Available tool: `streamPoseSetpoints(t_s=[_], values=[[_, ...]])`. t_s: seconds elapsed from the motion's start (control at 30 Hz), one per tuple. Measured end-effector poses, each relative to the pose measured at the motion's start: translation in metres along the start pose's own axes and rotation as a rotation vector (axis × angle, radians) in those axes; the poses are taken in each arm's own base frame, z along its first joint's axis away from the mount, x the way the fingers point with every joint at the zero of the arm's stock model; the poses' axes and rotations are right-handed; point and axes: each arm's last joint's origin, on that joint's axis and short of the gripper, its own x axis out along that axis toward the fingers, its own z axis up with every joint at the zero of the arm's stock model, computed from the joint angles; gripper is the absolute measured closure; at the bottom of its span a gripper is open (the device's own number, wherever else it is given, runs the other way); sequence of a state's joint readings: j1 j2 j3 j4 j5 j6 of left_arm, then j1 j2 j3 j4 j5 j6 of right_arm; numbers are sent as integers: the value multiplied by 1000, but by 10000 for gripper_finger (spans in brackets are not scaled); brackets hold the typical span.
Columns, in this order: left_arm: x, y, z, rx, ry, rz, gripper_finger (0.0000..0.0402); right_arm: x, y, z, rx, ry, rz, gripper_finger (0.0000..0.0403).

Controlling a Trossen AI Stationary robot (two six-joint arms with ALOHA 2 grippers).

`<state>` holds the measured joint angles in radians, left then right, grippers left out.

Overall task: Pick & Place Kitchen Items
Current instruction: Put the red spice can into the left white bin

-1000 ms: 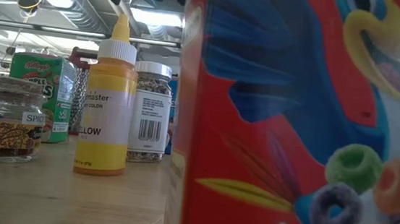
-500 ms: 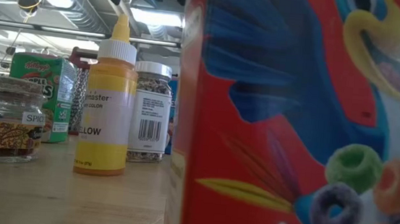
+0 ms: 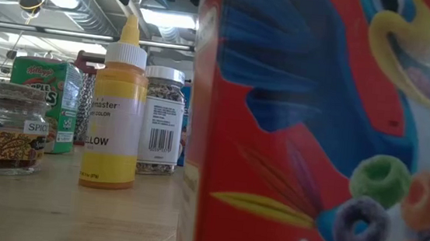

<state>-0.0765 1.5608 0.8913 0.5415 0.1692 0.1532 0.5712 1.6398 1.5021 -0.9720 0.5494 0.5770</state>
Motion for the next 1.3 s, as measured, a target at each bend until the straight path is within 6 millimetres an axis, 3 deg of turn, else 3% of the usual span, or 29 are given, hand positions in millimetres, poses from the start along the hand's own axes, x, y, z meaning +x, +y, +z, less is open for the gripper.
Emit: streamPoseSetpoints(t_s=[0.4,0.77,0.87,0.93,1.07,1.3], values=[[0,0,0,-1,2,0,218,0,0,1,19,-5,3,392],[0,0,0,2,3,-1,218,0,-2,2,-3,-30,-43,289],[0,0,0,9,3,0,218,0,-2,1,-11,-24,-47,278],[0,0,0,9,3,-1,218,0,-3,0,15,-17,-52,296],[0,0,0,9,3,-1,218,2,-4,-2,20,14,-55,386],[-5,0,4,16,10,-2,218,2,-3,-1,54,12,-43,397]])
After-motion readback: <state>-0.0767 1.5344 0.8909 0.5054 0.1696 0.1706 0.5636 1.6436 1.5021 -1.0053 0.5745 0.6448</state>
